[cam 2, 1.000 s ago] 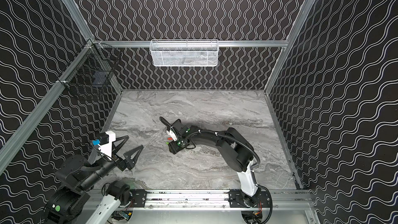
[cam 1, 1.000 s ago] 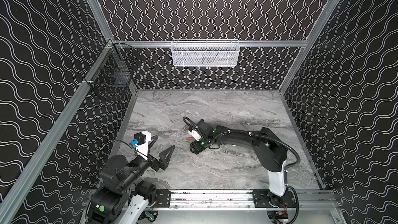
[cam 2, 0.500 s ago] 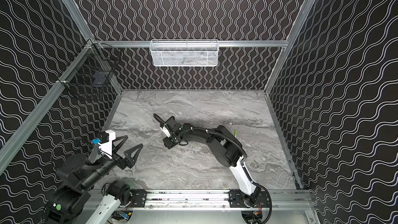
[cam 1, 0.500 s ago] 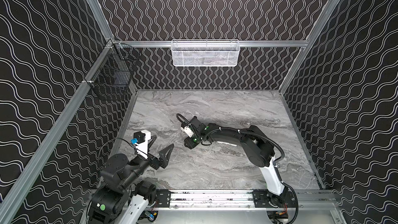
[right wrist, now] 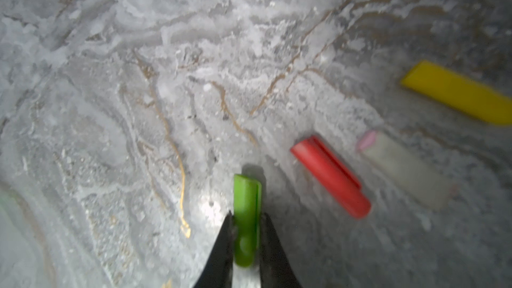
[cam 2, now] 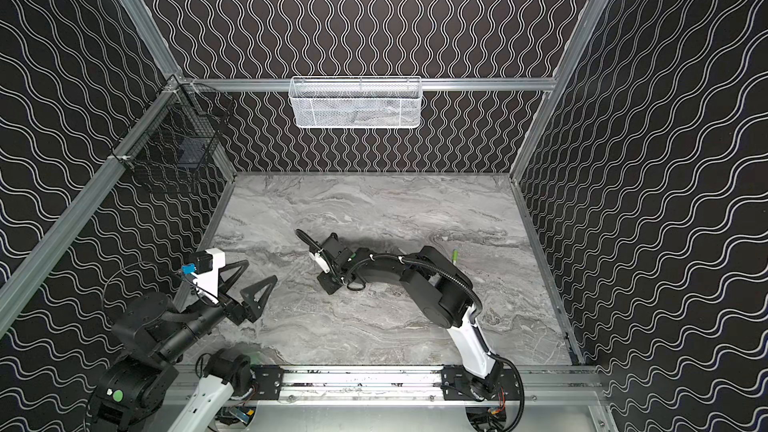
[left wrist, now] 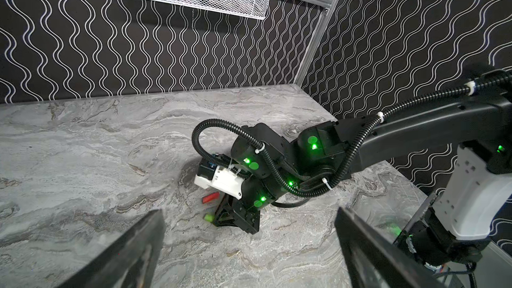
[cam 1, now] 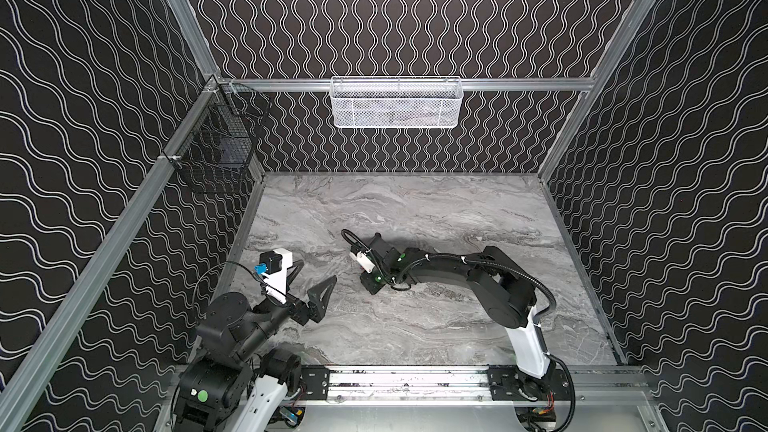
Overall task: Insert the pens into the pen caps
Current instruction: 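Move the right gripper to the green cap and grasp it, then carry the green cap toward the left gripper while the left gripper moves to meet it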
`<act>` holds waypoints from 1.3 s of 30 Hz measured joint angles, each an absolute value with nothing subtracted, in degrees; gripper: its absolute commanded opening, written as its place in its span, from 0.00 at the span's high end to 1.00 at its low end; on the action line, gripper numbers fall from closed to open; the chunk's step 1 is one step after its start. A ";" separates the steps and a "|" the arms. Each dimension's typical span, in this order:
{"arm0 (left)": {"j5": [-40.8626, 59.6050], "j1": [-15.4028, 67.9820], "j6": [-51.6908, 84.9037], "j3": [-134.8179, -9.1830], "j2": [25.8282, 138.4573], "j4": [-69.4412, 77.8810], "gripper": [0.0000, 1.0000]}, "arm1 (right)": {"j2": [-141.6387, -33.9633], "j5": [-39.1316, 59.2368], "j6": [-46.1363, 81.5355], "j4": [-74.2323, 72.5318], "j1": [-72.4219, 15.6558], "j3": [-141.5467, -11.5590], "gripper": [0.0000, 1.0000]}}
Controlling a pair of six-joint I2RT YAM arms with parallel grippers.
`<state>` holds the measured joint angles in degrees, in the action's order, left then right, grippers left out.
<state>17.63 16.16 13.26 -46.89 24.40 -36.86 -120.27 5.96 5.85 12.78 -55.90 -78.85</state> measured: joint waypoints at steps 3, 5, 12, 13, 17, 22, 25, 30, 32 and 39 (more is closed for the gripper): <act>17.85 16.12 13.28 -46.87 24.40 -36.86 0.01 | -118.15 6.63 6.52 12.84 -55.92 -76.20 0.90; 18.15 16.08 13.28 -46.85 24.43 -36.80 0.01 | -116.31 6.83 6.70 13.21 -55.99 -74.02 0.90; 19.92 16.08 13.28 -46.48 25.34 -36.05 0.01 | -106.54 8.51 8.16 13.87 -56.05 -65.89 0.90; 20.47 16.08 13.28 -46.41 25.74 -36.01 0.01 | -104.66 8.78 8.36 13.58 -56.03 -64.99 0.91; 23.57 16.08 13.28 -46.26 27.62 -35.46 0.01 | -97.08 10.35 8.54 11.22 -55.86 -61.23 0.90; 27.42 16.08 13.28 -45.98 29.61 -35.09 0.01 | -88.97 12.21 8.47 9.30 -55.57 -58.83 0.90; 30.11 16.08 13.30 -45.60 30.85 -33.93 0.01 | -85.19 13.56 8.29 8.38 -55.48 -58.74 0.90; 34.85 16.08 15.05 -44.31 36.23 -30.98 0.01 | -80.20 15.90 7.90 8.12 -55.48 -59.53 0.90; 37.17 16.08 16.43 -43.46 39.00 -29.71 0.01 | -78.67 17.04 7.77 8.12 -55.51 -60.40 0.90; 42.78 16.08 19.33 -42.98 44.07 -27.05 0.01 | -75.92 20.58 7.42 8.40 -55.51 -61.82 0.89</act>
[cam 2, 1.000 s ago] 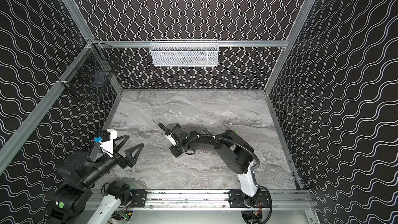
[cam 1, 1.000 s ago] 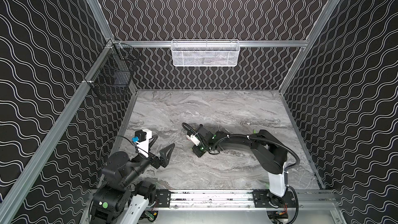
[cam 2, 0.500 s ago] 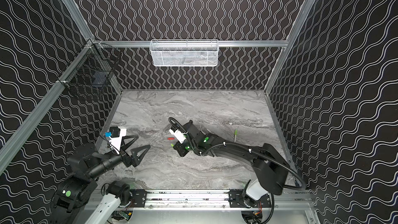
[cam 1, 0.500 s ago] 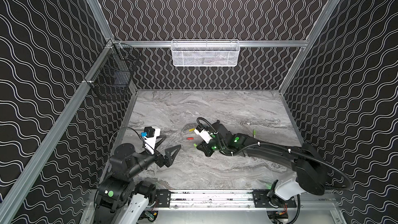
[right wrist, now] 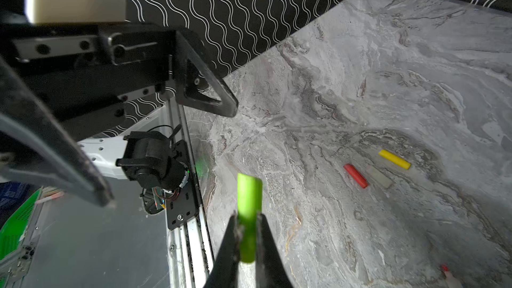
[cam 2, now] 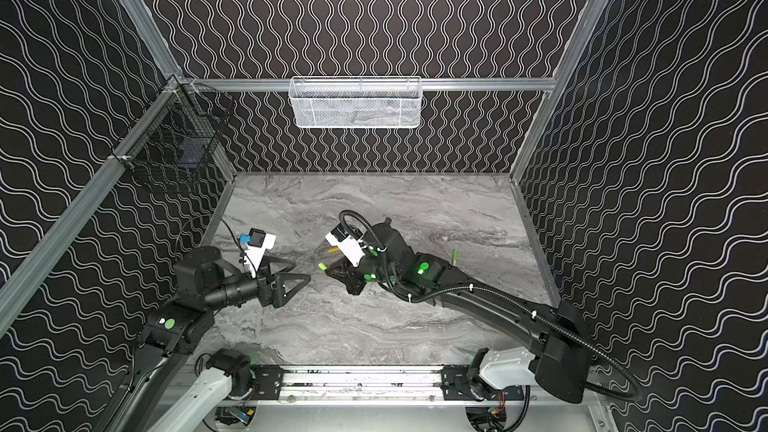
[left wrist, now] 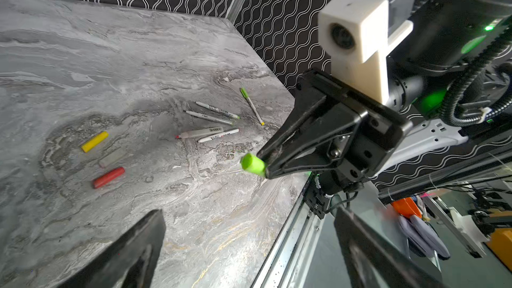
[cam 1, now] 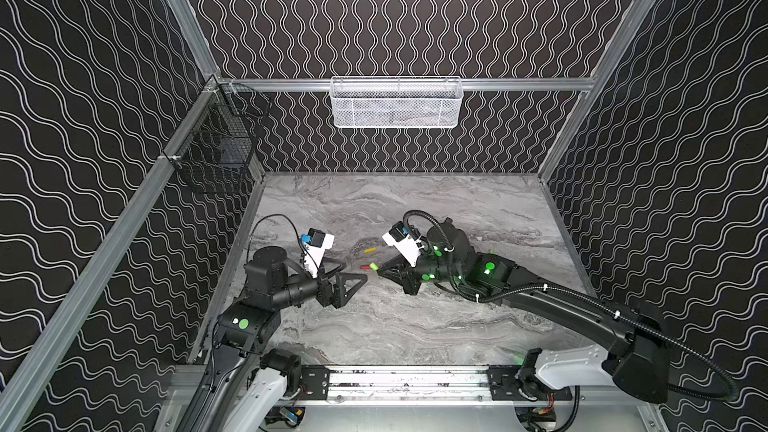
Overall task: Insert the pens into the pen caps
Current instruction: 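Carry the green cap toward the left gripper while the left gripper moves to meet it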
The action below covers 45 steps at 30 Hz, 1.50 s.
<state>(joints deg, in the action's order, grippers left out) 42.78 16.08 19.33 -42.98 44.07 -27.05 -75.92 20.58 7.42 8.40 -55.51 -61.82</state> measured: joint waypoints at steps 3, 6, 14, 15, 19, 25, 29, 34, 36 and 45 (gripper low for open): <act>44.86 16.08 19.38 -42.70 45.12 -25.56 0.02 | -75.59 22.06 7.01 8.45 -55.79 -62.00 0.89; 46.85 16.08 19.77 -42.54 46.09 -25.08 0.06 | -75.59 23.07 6.94 8.49 -56.34 -62.26 0.89; 51.57 16.08 20.93 -41.87 46.74 -22.50 0.32 | -76.38 24.27 6.85 8.03 -57.54 -63.18 0.89; 51.99 16.08 21.02 -41.78 46.74 -22.26 0.35 | -76.55 24.32 6.85 7.92 -57.65 -63.37 0.89; 53.95 16.08 21.37 -41.41 46.87 -20.82 0.42 | -77.06 24.49 6.81 7.90 -57.87 -64.01 0.89; 55.88 16.08 22.31 -41.19 47.40 -19.66 0.53 | -77.08 24.88 6.42 7.53 -58.43 -64.31 0.89; 56.60 16.08 22.50 -41.10 47.31 -18.85 0.61 | -77.32 25.23 6.15 7.38 -58.67 -64.31 0.89; 56.45 16.01 22.52 -40.91 47.09 -18.72 0.70 | -78.32 26.30 5.91 6.94 -58.83 -64.79 0.89; 56.38 15.99 22.52 -40.91 46.98 -18.48 0.75 | -78.81 26.44 5.91 6.98 -58.87 -65.17 0.89; 57.39 16.03 22.52 -40.93 46.94 -17.93 1.00 | -79.59 25.96 5.50 7.01 -59.05 -65.39 0.88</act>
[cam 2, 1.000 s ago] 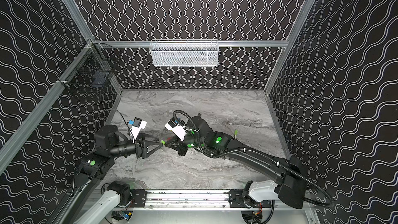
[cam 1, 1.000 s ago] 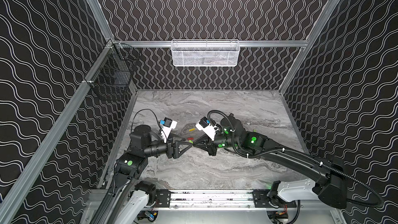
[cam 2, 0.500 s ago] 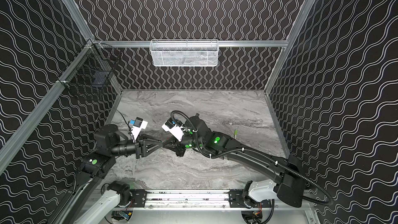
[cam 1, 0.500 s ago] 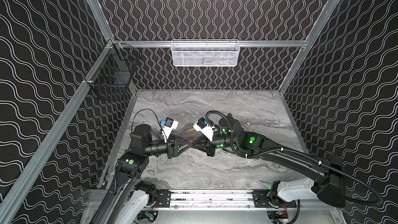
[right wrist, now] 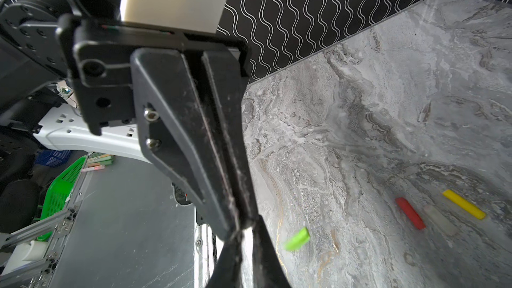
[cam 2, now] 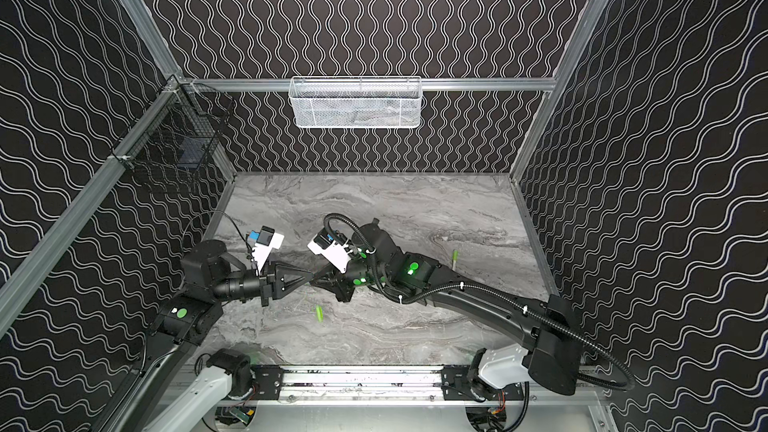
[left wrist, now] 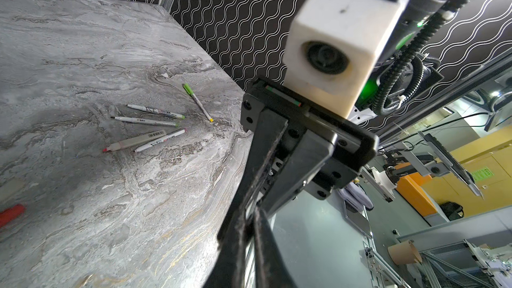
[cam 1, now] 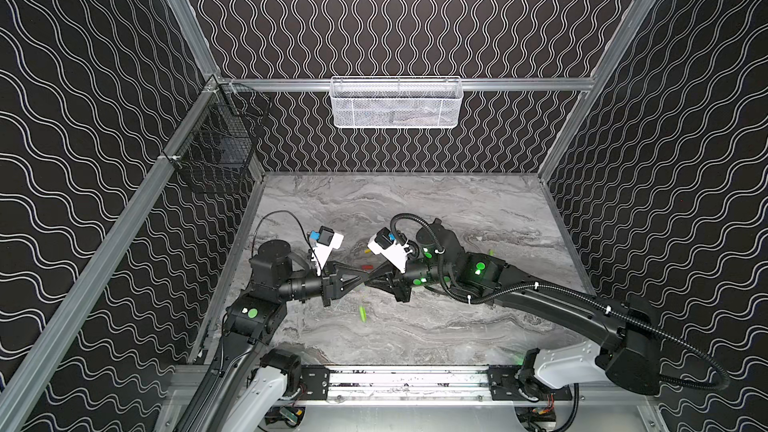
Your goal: Insert the pens into the pen caps
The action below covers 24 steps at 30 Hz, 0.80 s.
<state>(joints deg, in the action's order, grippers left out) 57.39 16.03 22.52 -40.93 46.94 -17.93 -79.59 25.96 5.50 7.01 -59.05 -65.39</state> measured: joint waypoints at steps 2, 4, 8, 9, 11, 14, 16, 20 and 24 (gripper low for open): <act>57.36 16.03 22.50 -41.01 46.89 -17.98 1.00 | -79.75 25.69 5.52 6.98 -59.09 -65.39 0.88; 56.84 16.03 22.44 -41.39 46.76 -18.57 1.00 | -79.81 25.02 5.52 7.01 -59.09 -65.36 0.87; 54.85 16.01 21.78 -42.19 46.11 -20.38 1.00 | -79.79 23.16 5.52 7.18 -59.09 -63.35 0.84; 53.65 15.97 21.30 -42.41 45.89 -21.17 1.00 | -79.75 22.83 5.52 7.42 -59.09 -62.35 0.82; 51.18 15.77 20.64 -43.00 45.78 -22.63 1.00 | -79.48 21.85 6.02 7.97 -59.07 -60.29 0.76; 46.09 15.14 19.79 -43.83 45.84 -24.99 0.99 | -79.31 20.36 7.14 8.54 -59.07 -58.08 0.64; 41.21 14.81 19.33 -44.25 46.11 -26.83 0.77 | -79.75 19.49 8.19 8.64 -59.07 -57.74 0.54; 29.04 14.55 19.22 -45.21 46.46 -31.18 0.24 | -84.20 16.93 9.80 9.37 -59.07 -59.20 0.40; 19.68 14.55 19.40 -46.06 46.96 -34.74 0.02 | -90.32 15.51 10.11 10.11 -59.09 -62.92 0.37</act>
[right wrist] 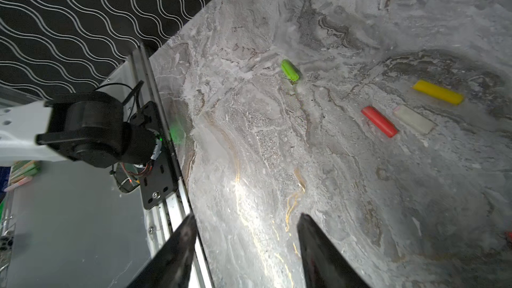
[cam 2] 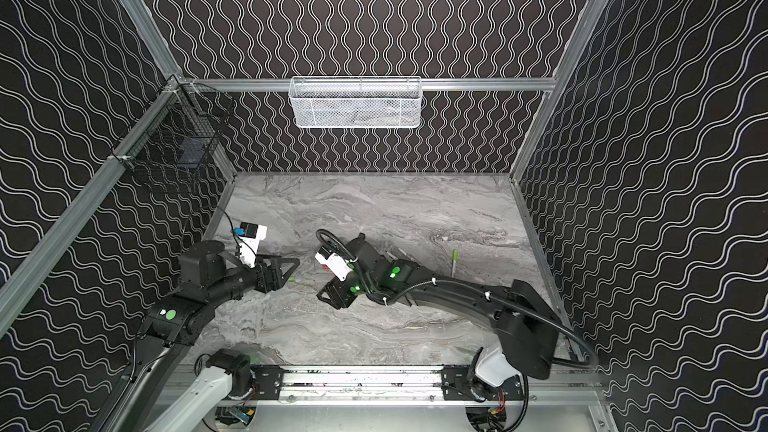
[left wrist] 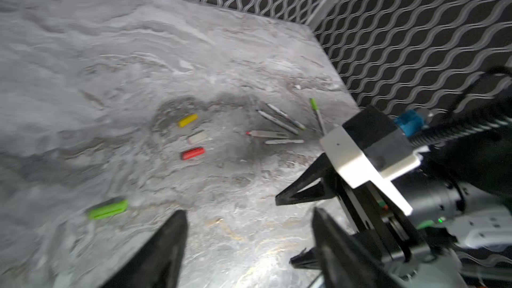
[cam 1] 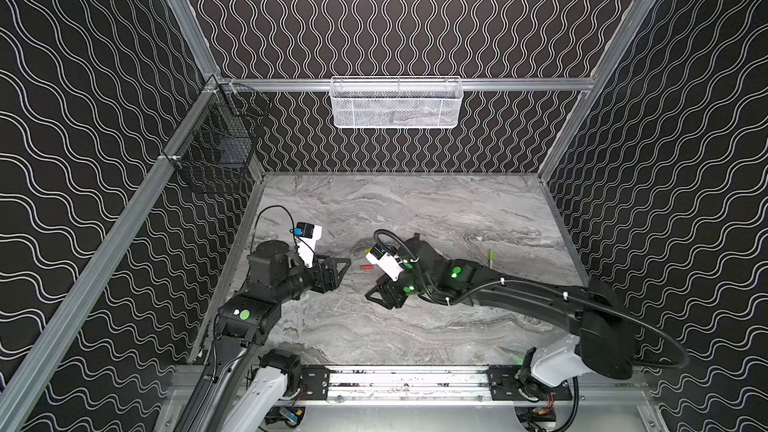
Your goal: Insert the pens into the pen caps
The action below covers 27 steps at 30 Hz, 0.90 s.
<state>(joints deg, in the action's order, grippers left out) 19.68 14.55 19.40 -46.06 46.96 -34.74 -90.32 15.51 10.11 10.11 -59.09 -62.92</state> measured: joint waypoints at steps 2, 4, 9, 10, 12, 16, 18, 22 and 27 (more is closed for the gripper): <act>15.25 14.55 19.57 -46.39 47.55 -36.40 0.01 | -92.75 15.07 11.03 10.72 -59.09 -64.34 0.35; 11.73 14.55 19.79 -46.85 48.62 -37.67 0.02 | -94.26 14.61 11.33 11.22 -59.09 -65.17 0.33; 6.94 14.50 20.84 -47.77 54.72 -39.55 0.01 | -94.59 14.24 12.67 11.05 -59.09 -64.42 0.10; 6.17 14.41 20.84 -47.97 56.29 -39.79 0.01 | -94.17 14.17 12.86 11.03 -59.09 -63.64 0.03; 5.10 13.93 20.86 -48.47 58.81 -40.64 0.01 | -93.19 14.00 13.10 11.14 -59.09 -62.17 0.00; 5.61 10.70 20.88 -49.84 65.34 -40.53 0.02 | -90.91 12.91 13.93 11.44 -59.09 -59.81 0.00; 7.40 8.67 20.86 -50.54 69.28 -40.45 0.01 | -89.43 12.69 14.13 11.90 -59.09 -58.78 0.00; 10.76 6.37 20.82 -53.19 76.58 -39.55 0.01 | -84.25 11.42 14.55 11.77 -59.20 -54.19 0.01; 15.00 5.52 21.56 -54.74 83.40 -36.58 0.01 | -76.49 9.56 15.81 11.35 -59.20 -48.16 0.01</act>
<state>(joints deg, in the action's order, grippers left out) 15.00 5.52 21.56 -54.74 83.40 -36.58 -76.49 9.56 15.81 11.35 -59.20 -48.16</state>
